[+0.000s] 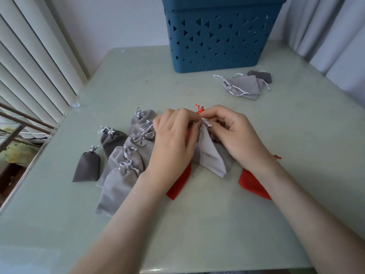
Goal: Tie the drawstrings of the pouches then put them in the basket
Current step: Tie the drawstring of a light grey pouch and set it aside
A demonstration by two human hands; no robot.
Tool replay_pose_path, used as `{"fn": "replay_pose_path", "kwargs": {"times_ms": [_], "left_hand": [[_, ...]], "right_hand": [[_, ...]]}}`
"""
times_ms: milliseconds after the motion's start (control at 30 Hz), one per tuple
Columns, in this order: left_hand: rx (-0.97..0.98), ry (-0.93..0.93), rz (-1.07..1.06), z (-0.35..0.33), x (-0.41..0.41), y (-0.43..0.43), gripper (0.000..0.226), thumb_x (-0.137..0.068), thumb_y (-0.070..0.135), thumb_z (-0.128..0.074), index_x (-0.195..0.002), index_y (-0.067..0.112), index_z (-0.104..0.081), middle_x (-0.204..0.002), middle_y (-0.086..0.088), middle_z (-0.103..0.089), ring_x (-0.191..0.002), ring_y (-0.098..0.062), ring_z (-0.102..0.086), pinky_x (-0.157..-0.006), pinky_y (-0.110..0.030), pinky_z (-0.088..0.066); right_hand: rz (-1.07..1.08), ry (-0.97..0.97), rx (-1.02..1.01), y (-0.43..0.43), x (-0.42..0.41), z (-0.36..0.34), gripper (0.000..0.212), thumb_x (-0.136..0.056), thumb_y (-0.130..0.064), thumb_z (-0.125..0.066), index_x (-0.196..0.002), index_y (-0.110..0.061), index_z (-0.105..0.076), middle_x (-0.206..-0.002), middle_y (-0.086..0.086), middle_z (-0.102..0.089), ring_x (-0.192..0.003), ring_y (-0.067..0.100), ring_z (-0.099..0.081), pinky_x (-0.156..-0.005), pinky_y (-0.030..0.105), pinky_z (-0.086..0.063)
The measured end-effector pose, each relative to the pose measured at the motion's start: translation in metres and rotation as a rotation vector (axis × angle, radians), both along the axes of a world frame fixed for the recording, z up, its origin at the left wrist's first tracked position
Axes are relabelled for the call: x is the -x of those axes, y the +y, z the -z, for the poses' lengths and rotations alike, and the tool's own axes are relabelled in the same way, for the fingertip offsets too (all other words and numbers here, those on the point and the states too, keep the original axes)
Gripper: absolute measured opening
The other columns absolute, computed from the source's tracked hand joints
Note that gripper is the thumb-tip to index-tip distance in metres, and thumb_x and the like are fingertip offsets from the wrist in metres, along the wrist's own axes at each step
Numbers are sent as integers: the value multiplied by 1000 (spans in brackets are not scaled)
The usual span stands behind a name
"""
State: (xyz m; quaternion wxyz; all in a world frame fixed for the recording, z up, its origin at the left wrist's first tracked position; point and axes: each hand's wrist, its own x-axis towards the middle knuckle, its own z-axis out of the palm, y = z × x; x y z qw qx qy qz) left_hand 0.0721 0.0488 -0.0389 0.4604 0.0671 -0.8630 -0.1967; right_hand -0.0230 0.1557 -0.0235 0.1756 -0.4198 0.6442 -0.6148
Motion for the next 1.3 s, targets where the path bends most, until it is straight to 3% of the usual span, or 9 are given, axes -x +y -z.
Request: {"fn": "replay_pose_path", "kwargs": {"times_ms": [133, 267, 433, 567, 633, 733, 900, 1033, 1300], "left_hand": [[-1, 16, 13, -1, 0, 2, 7, -87, 9, -55, -89, 13, -60, -85, 11, -54, -80, -11, -45, -71, -26, -28], [-49, 18, -28, -3, 0, 4, 7, -86, 7, -61, -87, 10, -67, -77, 20, -49, -78, -7, -45, -72, -26, -33], [-114, -2, -63, 0, 0, 3, 18, -87, 17, -52, -87, 10, -70, -74, 1, -66, -79, -10, -44, -71, -25, -37], [-120, -4, -85, 2, 2, 1, 21, -87, 20, -51, -87, 9, -70, -75, 1, -67, -77, -10, -44, -70, -27, -38], [-144, 3, -101, 2, 1, 0, 22, -88, 22, -50, -85, 9, -67, -76, 5, -67, -74, -13, -49, -68, -26, -38], [-218, -3, -107, 0, 1, -1, 31, -90, 29, -41, -84, 6, -60, -80, 6, -67, -70, -27, -60, -62, -35, -46], [-199, 27, -125, -1, 1, 0, 26, -91, 26, -39, -84, 5, -54, -85, 20, -56, -75, -14, -54, -57, -27, -38], [-192, 60, -128, 1, 0, -1, 23, -91, 20, -38, -83, 3, -51, -90, 16, -63, -80, -11, -56, -57, -19, -33], [-236, 44, -128, -1, -3, -3, 30, -92, 28, -35, -86, 4, -52, -85, 18, -58, -73, -9, -57, -57, -21, -35]], "right_hand": [[77, 139, 23, 2, -1, 2, 31, -90, 3, -52, -92, -26, -62, -79, -12, -67, -78, 0, -63, -71, 13, -45], [137, 153, 51, 1, -1, 4, 20, -88, -6, -56, -87, -24, -62, -83, -8, -69, -80, 4, -65, -73, 18, -49], [202, 170, 6, -1, -2, 9, 9, -89, -7, -61, -81, -11, -62, -74, 3, -67, -68, 6, -59, -63, 20, -46], [232, 235, -1, 0, -2, 8, 10, -89, -8, -61, -79, -7, -59, -64, -4, -59, -55, 5, -49, -54, 16, -37], [240, 315, -12, 2, -2, 7, 10, -89, -8, -59, -80, -4, -59, -63, 2, -56, -53, 15, -46, -51, 20, -36], [256, 359, -15, 3, 0, 5, 12, -89, -5, -59, -78, -7, -57, -64, -1, -53, -54, 6, -43, -53, 13, -34], [288, 336, -26, 5, 5, 5, 12, -88, -5, -59, -76, -7, -58, -62, -4, -51, -56, 6, -42, -54, 13, -33], [305, 314, -16, 5, 6, 4, 12, -89, -8, -60, -77, -8, -59, -62, -2, -53, -54, 7, -42, -53, 16, -34], [252, 192, -28, 5, 7, 4, 11, -91, -12, -60, -80, -14, -60, -69, 0, -59, -64, 17, -54, -61, 26, -43]]}}
